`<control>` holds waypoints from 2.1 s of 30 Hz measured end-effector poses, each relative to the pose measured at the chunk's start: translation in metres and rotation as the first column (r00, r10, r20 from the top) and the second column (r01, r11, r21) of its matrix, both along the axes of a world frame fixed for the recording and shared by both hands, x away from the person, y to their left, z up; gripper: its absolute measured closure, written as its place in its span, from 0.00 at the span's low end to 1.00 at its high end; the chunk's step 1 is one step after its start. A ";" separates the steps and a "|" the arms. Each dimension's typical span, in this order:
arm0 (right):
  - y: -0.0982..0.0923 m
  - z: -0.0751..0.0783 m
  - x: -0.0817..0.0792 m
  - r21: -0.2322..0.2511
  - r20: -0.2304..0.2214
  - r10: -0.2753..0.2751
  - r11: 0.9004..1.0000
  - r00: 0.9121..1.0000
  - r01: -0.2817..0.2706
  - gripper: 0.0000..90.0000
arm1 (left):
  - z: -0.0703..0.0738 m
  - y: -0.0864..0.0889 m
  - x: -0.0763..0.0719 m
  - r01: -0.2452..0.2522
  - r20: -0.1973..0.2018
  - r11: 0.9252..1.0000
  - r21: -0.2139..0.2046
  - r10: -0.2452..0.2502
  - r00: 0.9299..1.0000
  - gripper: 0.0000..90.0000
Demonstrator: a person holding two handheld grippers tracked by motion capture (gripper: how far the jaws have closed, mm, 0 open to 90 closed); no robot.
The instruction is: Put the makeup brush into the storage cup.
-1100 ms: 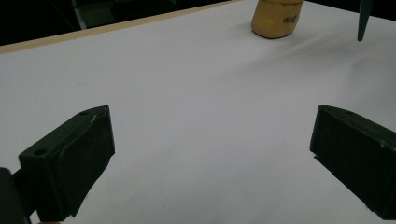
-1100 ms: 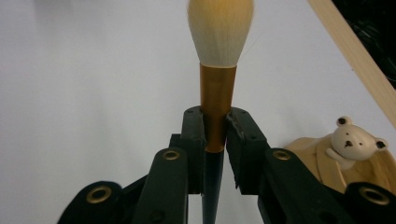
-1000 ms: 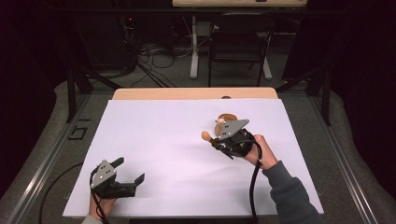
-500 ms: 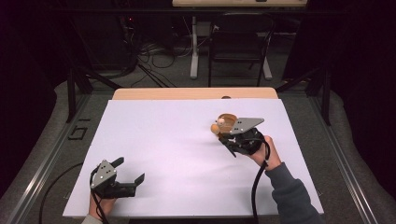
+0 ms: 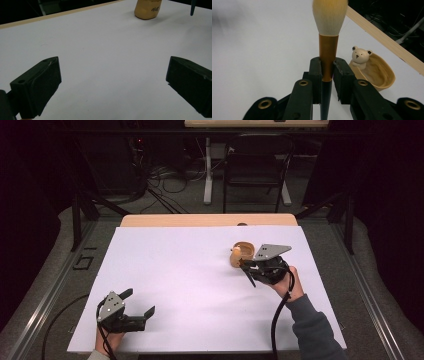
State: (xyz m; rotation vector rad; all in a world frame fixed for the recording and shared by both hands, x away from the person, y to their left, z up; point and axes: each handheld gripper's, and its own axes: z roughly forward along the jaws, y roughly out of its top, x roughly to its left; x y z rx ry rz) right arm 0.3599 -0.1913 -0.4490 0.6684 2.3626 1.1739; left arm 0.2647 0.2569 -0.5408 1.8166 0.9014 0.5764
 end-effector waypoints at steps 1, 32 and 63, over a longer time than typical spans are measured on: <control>-0.001 0.001 0.000 0.003 -0.003 -0.002 1.000 1.000 0.002 0.86 | 0.000 0.000 0.000 0.001 -0.002 1.000 0.003 -0.001 1.000 0.00; -0.028 0.005 0.004 0.057 0.004 -0.105 0.993 0.994 0.105 0.86 | 0.000 0.001 0.001 -0.002 -0.011 1.000 0.010 0.002 1.000 0.00; -0.041 0.017 0.010 0.133 0.036 -0.194 0.973 0.980 0.188 0.86 | -0.001 -0.001 0.001 0.003 -0.014 1.000 0.016 -0.003 1.000 0.00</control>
